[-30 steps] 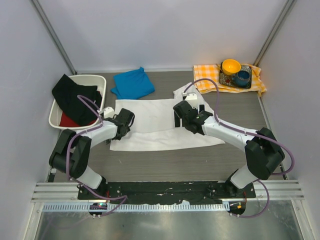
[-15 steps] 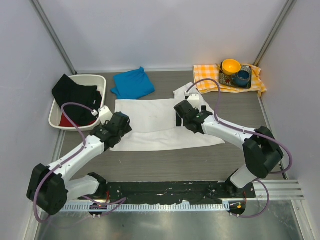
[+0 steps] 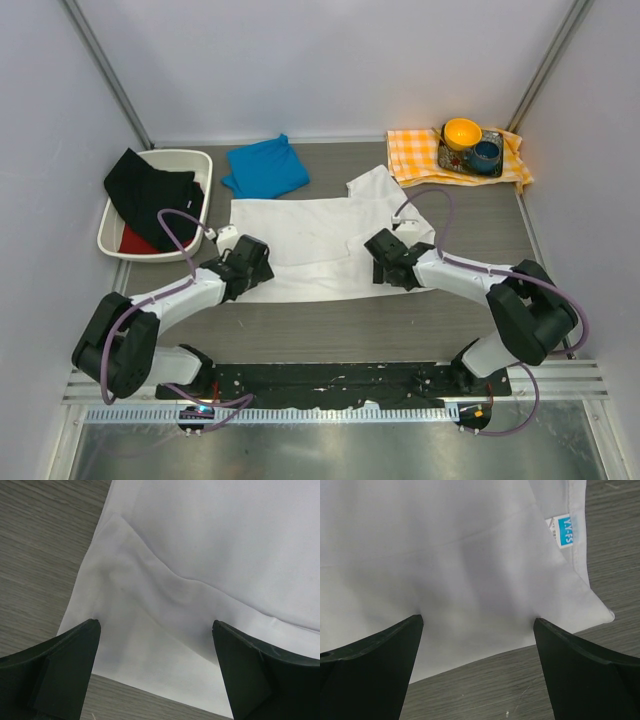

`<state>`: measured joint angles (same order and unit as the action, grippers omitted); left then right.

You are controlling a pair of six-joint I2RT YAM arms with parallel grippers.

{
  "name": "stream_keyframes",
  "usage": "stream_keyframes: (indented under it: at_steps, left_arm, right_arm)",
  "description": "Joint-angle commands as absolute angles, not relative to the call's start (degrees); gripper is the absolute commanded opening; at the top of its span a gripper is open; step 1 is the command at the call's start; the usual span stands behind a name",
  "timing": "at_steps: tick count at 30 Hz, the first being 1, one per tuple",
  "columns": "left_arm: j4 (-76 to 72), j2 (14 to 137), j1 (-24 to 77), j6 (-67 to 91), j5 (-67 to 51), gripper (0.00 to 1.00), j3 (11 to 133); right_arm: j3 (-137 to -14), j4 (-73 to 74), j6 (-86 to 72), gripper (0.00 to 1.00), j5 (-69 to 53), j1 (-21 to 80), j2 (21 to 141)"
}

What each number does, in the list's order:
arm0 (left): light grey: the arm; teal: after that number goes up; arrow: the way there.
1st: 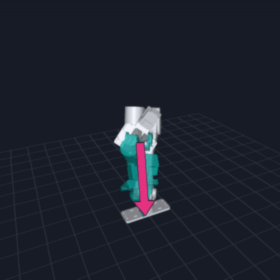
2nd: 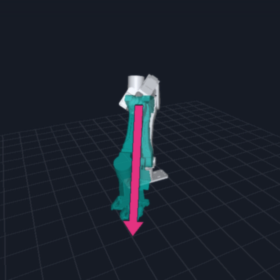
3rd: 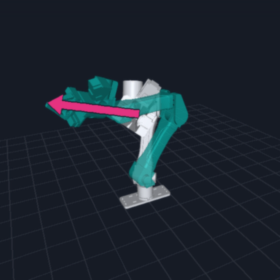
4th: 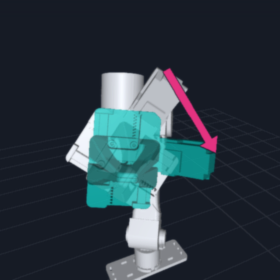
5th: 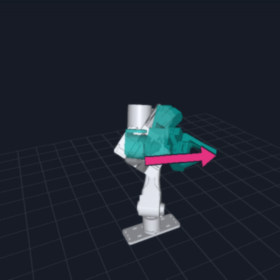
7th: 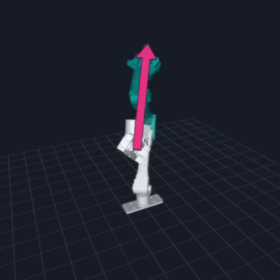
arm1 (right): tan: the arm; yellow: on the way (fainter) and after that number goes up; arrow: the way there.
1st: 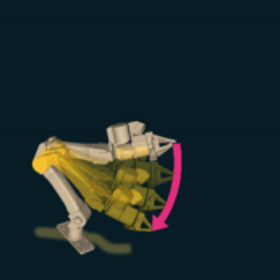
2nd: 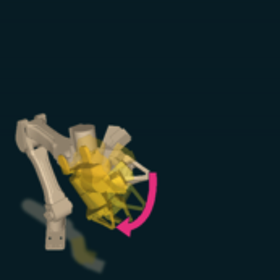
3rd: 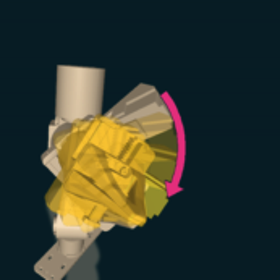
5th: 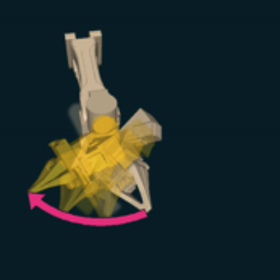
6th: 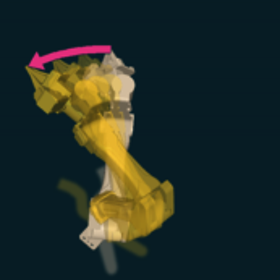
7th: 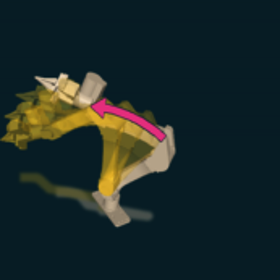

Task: Fold and stack the t-shirts
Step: Fold the tshirt

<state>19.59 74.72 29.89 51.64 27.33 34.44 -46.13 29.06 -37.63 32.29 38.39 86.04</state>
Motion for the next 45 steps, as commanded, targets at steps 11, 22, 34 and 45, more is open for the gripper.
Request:
stream_keyframes:
  at_steps: [11,22,34,45]
  left_arm:
    - [22.6,74.4,32.9,53.5,25.3,1.0,31.6]
    - [34.7,60.6,38.8,63.1,25.1,1.0,25.8]
    - [48.8,43.8,45.4,72.5,24.1,1.0,22.9]
    - [46.7,53.6,45.6,59.4,33.8,1.0,45.9]
  right_arm:
    - [-40.2,33.0,-46.3,1.0,30.6,42.3,87.1]
    - [-38.5,47.5,-62.5,1.0,31.8,56.2,85.1]
    - [-36.0,56.9,-84.1,1.0,25.8,78.6,80.9]
    - [-60.7,61.2,-67.3,1.0,48.4,73.4,83.3]
